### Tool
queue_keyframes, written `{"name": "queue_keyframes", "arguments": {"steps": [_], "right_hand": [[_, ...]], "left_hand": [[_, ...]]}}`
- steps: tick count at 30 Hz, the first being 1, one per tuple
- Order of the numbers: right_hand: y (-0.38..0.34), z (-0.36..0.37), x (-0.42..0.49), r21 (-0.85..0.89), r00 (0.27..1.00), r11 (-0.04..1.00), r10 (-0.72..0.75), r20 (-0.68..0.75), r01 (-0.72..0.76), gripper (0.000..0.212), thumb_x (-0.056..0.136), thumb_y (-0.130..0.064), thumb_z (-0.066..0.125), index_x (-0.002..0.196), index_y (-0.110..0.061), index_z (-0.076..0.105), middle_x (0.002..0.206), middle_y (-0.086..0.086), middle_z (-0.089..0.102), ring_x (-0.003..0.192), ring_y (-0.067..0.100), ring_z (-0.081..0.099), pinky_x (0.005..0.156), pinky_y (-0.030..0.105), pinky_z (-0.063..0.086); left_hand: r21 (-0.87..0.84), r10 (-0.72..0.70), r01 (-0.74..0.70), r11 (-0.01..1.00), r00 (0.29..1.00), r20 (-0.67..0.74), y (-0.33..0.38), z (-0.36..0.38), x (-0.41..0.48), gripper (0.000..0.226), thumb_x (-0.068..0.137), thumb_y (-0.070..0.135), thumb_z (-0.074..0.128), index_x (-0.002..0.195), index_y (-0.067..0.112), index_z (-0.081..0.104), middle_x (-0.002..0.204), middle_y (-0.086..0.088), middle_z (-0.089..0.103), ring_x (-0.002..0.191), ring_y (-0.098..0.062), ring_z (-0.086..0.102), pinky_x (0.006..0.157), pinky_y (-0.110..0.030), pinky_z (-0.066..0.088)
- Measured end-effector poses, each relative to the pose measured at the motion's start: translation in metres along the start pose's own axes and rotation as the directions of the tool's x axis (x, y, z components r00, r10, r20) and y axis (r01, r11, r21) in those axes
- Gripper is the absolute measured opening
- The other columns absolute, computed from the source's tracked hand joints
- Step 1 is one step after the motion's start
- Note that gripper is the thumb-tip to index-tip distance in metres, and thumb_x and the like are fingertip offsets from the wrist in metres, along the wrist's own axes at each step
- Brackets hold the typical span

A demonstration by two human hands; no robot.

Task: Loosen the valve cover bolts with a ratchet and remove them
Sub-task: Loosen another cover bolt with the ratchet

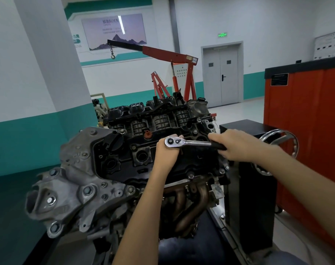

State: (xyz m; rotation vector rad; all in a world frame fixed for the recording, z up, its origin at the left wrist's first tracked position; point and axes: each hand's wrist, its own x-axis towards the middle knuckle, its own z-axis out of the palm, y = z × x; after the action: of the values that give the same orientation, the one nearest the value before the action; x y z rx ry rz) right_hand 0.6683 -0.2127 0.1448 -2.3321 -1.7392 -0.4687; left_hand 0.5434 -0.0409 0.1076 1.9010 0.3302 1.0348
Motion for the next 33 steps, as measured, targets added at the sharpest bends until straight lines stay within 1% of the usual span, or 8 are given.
{"name": "queue_keyframes", "arguments": {"steps": [3, 6, 11, 20, 22, 25, 29, 33], "right_hand": [[-0.029, 0.039, -0.027, 0.224, 0.986, 0.965, 0.153, -0.059, -0.136, 0.022, 0.087, -0.017, 0.06, 0.091, -0.03, 0.042, 0.071, -0.006, 0.051, 0.059, 0.012, 0.052, 0.05, 0.022, 0.038], [-0.083, 0.085, -0.051, 0.627, 0.944, 0.753, 0.319, -0.084, -0.199, 0.024, 0.083, -0.009, 0.06, 0.085, -0.024, 0.042, 0.067, 0.004, 0.054, 0.055, 0.02, 0.054, 0.051, 0.031, 0.043], [-0.156, 0.122, -0.041, 0.872, 0.871, 0.458, 0.485, -0.081, -0.175, 0.019, 0.084, -0.002, 0.059, 0.093, -0.016, 0.05, 0.065, -0.002, 0.049, 0.056, 0.003, 0.053, 0.048, 0.012, 0.041], [-0.001, 0.023, -0.023, 0.253, 0.998, 0.967, 0.031, 0.046, -0.042, 0.02, 0.087, -0.008, 0.061, 0.095, -0.025, 0.053, 0.069, -0.007, 0.053, 0.061, 0.012, 0.057, 0.059, 0.026, 0.044], [0.007, 0.009, -0.009, 0.057, 1.0, 0.998, -0.001, 0.017, 0.0, 0.016, 0.089, -0.015, 0.06, 0.101, -0.022, 0.051, 0.069, -0.009, 0.047, 0.066, 0.015, 0.052, 0.061, 0.027, 0.039], [-0.017, 0.032, -0.02, 0.168, 0.989, 0.979, 0.129, -0.07, -0.115, 0.023, 0.086, -0.017, 0.061, 0.09, -0.03, 0.043, 0.07, -0.007, 0.046, 0.064, 0.018, 0.049, 0.059, 0.028, 0.038], [-0.088, 0.095, -0.054, 0.688, 0.93, 0.69, 0.363, -0.061, -0.225, 0.025, 0.083, -0.009, 0.062, 0.081, -0.026, 0.043, 0.066, 0.006, 0.055, 0.055, 0.022, 0.054, 0.053, 0.033, 0.045], [-0.153, 0.121, -0.042, 0.886, 0.871, 0.435, 0.485, -0.079, -0.161, 0.021, 0.083, 0.001, 0.059, 0.087, -0.018, 0.049, 0.061, 0.0, 0.048, 0.049, 0.003, 0.051, 0.043, 0.011, 0.037]], "left_hand": [[-0.051, -0.022, 0.018, 0.999, 0.997, -0.07, -0.001, 0.003, -0.003, 0.047, 0.098, 0.01, 0.054, 0.058, 0.017, 0.029, 0.056, 0.006, 0.029, 0.054, -0.008, 0.026, 0.055, -0.022, 0.026], [-0.067, -0.007, 0.001, 0.998, 0.995, -0.097, 0.002, 0.011, -0.009, 0.051, 0.099, 0.011, 0.055, 0.058, 0.019, 0.026, 0.058, 0.005, 0.025, 0.057, -0.011, 0.022, 0.055, -0.024, 0.023], [0.012, -0.003, 0.004, 1.0, 0.998, -0.065, 0.004, 0.009, -0.007, 0.051, 0.098, 0.013, 0.056, 0.06, 0.019, 0.022, 0.058, 0.004, 0.021, 0.057, -0.012, 0.019, 0.057, -0.029, 0.021], [0.07, 0.027, -0.033, 0.997, 0.997, 0.074, -0.002, 0.003, 0.003, 0.051, 0.094, 0.008, 0.058, 0.051, 0.021, 0.034, 0.045, 0.012, 0.036, 0.048, -0.002, 0.033, 0.054, -0.017, 0.031], [0.01, 0.031, -0.031, 0.999, 0.999, 0.023, -0.005, 0.005, 0.003, 0.048, 0.094, 0.002, 0.057, 0.052, 0.018, 0.039, 0.047, 0.013, 0.041, 0.05, 0.003, 0.041, 0.06, -0.011, 0.037], [-0.113, -0.012, 0.007, 0.994, 0.999, -0.046, -0.009, 0.004, -0.002, 0.04, 0.097, 0.009, 0.057, 0.058, 0.01, 0.046, 0.053, 0.014, 0.039, 0.055, 0.0, 0.038, 0.063, -0.012, 0.037], [-0.071, 0.013, -0.017, 0.997, 0.998, -0.065, -0.004, 0.011, -0.007, 0.052, 0.098, 0.015, 0.058, 0.055, 0.023, 0.03, 0.047, 0.015, 0.032, 0.053, -0.004, 0.027, 0.057, -0.023, 0.027], [-0.036, -0.008, 0.005, 0.999, 0.998, -0.066, -0.002, 0.01, -0.005, 0.05, 0.098, 0.017, 0.058, 0.058, 0.023, 0.028, 0.057, 0.009, 0.03, 0.059, -0.01, 0.027, 0.062, -0.029, 0.027]]}}
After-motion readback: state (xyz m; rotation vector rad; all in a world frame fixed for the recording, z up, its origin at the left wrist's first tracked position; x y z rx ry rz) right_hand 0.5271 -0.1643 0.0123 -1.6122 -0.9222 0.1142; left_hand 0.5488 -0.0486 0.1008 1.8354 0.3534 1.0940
